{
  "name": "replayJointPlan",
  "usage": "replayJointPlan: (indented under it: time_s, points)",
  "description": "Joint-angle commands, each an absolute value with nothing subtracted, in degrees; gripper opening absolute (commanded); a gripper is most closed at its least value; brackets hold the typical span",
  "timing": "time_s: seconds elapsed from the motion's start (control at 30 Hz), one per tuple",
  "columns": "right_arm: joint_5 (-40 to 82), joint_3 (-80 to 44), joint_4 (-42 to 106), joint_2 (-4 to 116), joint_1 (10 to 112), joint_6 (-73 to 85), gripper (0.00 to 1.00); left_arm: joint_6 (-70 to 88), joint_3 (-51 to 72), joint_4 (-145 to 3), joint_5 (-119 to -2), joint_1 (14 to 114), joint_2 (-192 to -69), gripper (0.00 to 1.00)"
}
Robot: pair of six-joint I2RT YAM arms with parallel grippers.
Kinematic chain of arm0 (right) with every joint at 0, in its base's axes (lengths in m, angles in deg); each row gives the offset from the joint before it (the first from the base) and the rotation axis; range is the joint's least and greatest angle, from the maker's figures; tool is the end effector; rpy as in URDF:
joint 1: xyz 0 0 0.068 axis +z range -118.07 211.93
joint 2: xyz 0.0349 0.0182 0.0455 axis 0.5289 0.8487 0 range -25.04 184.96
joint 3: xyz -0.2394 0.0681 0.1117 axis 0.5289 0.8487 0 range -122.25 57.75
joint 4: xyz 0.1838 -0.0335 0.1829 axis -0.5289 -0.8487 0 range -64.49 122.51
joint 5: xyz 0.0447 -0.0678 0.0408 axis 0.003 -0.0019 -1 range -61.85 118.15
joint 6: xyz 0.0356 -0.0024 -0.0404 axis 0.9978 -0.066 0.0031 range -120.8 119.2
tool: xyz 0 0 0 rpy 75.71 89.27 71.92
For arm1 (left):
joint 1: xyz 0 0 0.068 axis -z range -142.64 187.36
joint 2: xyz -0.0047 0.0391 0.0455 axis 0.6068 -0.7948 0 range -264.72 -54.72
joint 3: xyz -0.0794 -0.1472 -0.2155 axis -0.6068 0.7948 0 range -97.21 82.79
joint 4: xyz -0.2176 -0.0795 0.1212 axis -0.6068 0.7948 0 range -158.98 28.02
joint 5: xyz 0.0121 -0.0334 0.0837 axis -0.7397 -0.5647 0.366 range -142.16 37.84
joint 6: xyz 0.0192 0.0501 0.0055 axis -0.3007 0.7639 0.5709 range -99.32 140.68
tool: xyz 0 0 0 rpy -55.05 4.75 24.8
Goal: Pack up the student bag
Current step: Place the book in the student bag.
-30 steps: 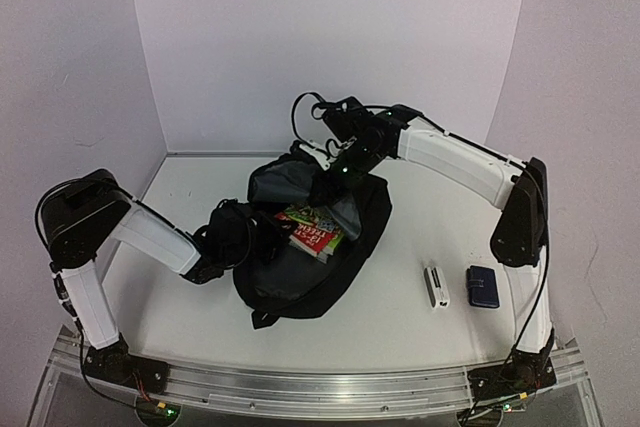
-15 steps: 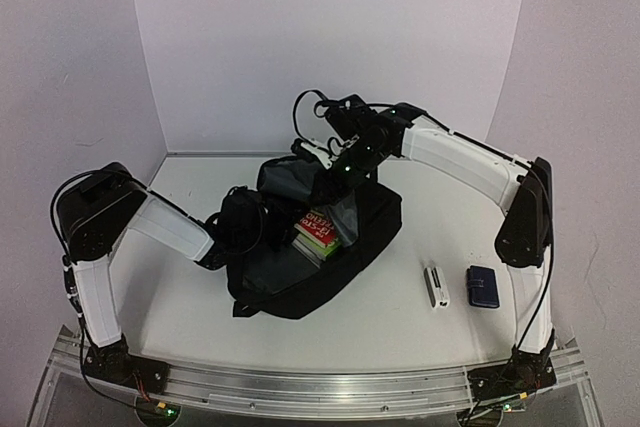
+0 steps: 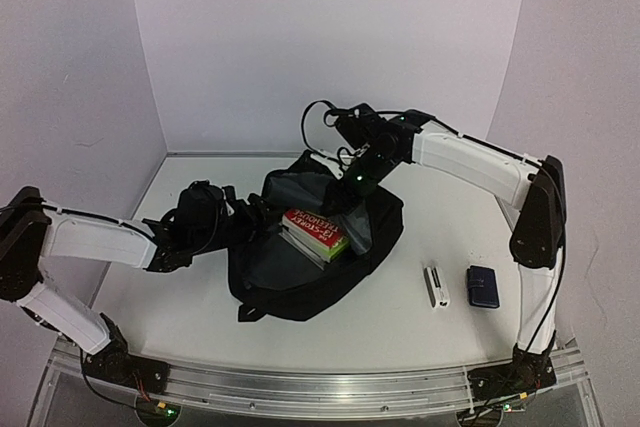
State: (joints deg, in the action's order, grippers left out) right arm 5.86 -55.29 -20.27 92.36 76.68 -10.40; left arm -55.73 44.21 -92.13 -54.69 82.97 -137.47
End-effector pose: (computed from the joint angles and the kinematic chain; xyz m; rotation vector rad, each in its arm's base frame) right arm 0.3089 0.3252 0.2994 -1.3311 2.2601 0.7248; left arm 0.2134 -0.2201 0.2085 -0.5606 2.1626 -1.3664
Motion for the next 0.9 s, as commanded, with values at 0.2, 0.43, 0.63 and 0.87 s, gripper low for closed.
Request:
replayJointPlan:
  time_s: [0.2,0.43,0.63,0.87]
  points:
    - [12.11,-58.21,-24.16,91.37,67.54,-20.97,0.00,-47.18,46.23,-76.50,-50.07,82.64,-124.56,1.00]
    - [13.63,-60.45,-27.71,92.96,70.41,-26.41,0.00,-46.94,45.66,-73.68,-50.90,81.05,-122.66,1.00]
    - [9.31,-54.00,-30.61,89.99,74.47,-26.50,0.29,-45.28,45.20,-73.66,-54.61,78.77,-123.18,1.00]
    - [3.23,-58.72,-31.75,86.16,72.19,-23.44,0.76,-39.42,41.05,-71.49,-59.84,75.86,-125.70,0.99]
